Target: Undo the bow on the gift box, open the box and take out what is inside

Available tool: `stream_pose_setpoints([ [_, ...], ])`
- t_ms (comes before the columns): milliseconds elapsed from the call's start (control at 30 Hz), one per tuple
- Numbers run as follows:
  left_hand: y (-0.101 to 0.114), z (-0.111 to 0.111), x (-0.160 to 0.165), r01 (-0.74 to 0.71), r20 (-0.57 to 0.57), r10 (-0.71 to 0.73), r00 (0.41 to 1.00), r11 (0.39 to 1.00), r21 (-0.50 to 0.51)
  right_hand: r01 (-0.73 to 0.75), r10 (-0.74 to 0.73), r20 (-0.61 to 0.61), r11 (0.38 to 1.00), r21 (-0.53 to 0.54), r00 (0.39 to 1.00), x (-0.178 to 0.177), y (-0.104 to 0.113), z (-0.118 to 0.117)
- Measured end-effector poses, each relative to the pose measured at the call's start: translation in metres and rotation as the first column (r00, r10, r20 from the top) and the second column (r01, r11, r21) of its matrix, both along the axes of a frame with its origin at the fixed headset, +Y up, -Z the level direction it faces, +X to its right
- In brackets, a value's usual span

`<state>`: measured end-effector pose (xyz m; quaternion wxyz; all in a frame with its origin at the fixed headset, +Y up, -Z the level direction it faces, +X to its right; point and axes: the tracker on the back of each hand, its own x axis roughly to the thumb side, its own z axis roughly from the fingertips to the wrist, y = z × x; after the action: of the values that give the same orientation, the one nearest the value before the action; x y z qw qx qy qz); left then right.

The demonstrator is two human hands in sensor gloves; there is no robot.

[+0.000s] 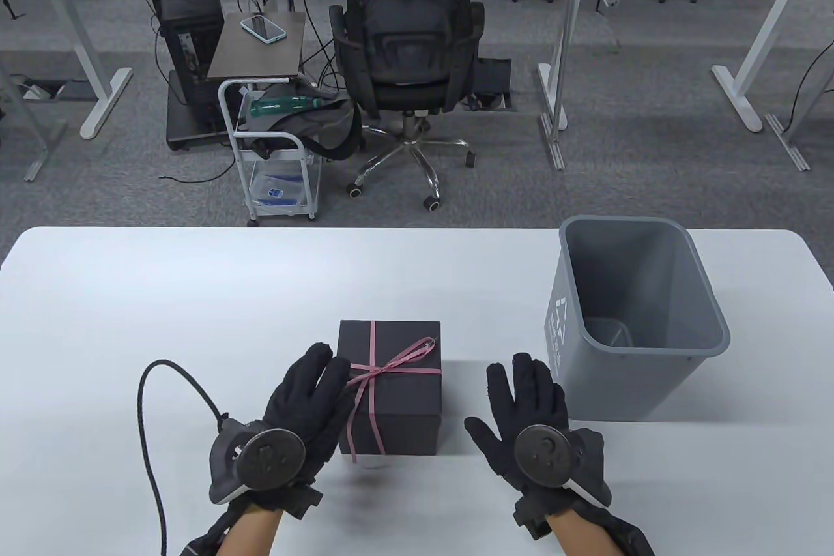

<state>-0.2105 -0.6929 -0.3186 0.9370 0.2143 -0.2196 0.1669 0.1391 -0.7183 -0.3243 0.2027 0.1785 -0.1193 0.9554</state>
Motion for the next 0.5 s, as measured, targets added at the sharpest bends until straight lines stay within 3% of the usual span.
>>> stream_pose_setpoints([
  [200,-0.008,0.012,0.000,0.166,-0.025,-0.164,0.986,0.979,0.115,0.002,-0.002,-0.009,0.999,0.046,1.000,-0.004,0.009,0.005],
  [367,-0.009,0.013,0.006,0.182,-0.023,-0.181,0.983,0.980,0.075,0.014,-0.012,-0.030,0.997,0.077,0.999,-0.015,0.032,-0.001],
  [500,-0.014,0.010,0.008,0.203,-0.043,-0.202,0.979,0.979,0.021,-0.015,0.023,-0.079,0.995,0.100,0.997,-0.036,0.057,-0.019],
])
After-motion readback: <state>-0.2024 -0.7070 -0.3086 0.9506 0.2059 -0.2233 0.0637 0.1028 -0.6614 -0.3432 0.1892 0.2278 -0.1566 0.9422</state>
